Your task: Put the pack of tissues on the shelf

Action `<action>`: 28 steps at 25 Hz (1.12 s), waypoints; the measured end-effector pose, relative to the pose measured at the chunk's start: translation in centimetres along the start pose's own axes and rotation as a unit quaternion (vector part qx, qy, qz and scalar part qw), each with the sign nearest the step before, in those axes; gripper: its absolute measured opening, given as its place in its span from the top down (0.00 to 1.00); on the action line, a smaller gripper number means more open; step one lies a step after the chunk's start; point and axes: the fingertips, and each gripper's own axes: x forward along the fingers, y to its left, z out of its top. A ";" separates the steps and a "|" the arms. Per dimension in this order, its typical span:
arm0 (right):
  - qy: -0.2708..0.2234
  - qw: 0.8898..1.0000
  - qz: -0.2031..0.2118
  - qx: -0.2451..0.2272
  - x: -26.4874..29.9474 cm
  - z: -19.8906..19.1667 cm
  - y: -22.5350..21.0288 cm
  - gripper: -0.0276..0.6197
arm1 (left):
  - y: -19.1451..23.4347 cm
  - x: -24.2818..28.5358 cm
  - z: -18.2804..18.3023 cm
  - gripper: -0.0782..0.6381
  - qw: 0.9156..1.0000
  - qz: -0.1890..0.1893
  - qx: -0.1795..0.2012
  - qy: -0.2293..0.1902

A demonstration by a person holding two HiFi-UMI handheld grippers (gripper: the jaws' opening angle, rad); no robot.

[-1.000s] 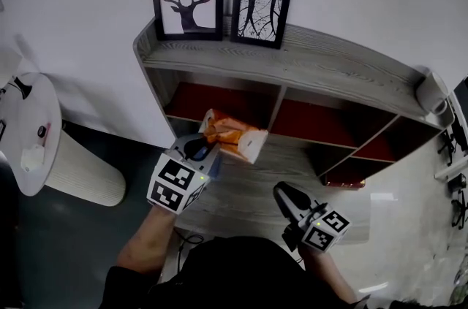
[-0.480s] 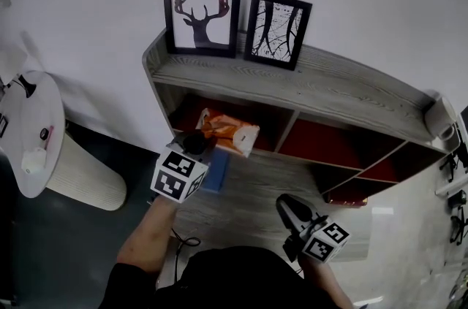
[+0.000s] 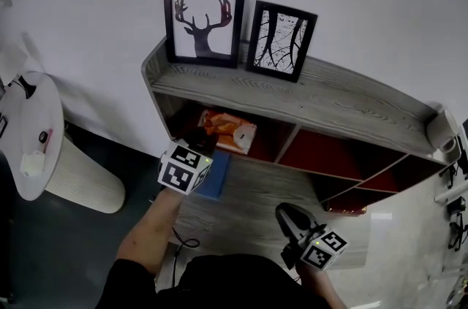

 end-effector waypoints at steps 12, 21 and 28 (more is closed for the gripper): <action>0.002 1.000 0.002 -0.002 -1.5 -0.5 0.7 0.92 | 0.6 -1.2 1.0 0.64 0.999 0.038 0.001 -0.033; 0.003 1.000 0.011 -0.004 -2.2 -1.3 2.0 0.92 | 0.3 -2.5 1.4 0.55 0.997 0.048 -0.002 -0.053; 0.010 1.000 0.015 -0.006 -2.5 -1.0 2.8 0.92 | -2.5 -4.4 1.9 0.55 0.997 0.017 -0.008 -0.073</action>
